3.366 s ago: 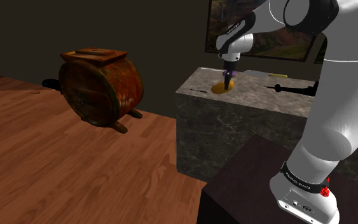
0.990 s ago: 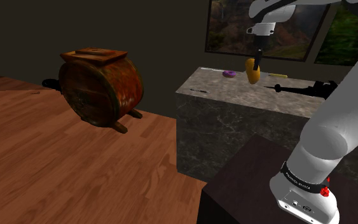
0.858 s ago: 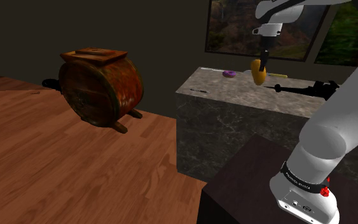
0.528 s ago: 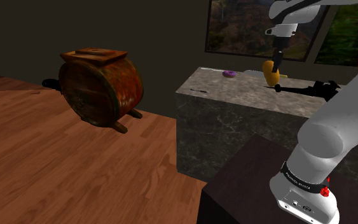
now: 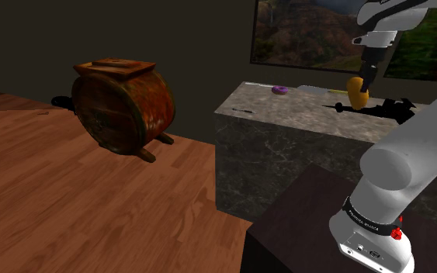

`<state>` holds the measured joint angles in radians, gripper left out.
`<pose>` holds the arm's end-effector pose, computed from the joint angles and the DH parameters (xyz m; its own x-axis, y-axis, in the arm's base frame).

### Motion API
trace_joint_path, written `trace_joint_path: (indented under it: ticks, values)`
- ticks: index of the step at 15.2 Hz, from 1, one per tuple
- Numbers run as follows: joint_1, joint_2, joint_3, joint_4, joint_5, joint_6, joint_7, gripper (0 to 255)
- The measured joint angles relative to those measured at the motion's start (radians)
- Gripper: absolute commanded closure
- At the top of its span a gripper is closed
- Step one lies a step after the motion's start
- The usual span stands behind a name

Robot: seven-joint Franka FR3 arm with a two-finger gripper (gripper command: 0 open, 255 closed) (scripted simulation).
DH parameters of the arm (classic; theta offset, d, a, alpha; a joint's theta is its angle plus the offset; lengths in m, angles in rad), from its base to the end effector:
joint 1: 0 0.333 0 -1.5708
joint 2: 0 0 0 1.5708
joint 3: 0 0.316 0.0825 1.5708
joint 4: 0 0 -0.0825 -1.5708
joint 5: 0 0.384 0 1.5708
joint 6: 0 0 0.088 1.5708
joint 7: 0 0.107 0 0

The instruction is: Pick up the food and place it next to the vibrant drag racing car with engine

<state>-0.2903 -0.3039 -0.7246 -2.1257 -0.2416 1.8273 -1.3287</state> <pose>0.2180 -0.4305 0.4976 0.9148 0.4015 -0.0435 0.3993 -0.9154 -0.0523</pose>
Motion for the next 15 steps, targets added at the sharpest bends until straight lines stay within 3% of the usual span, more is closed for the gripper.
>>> trace_joint_path:
  ticks: [10,15]
  values:
    - [-0.081,0.004,-0.171,0.053,-0.048,-0.007,-0.242,255]
    - [-0.099,0.049,-0.282,0.108,-0.034,-0.002,-0.382,255]
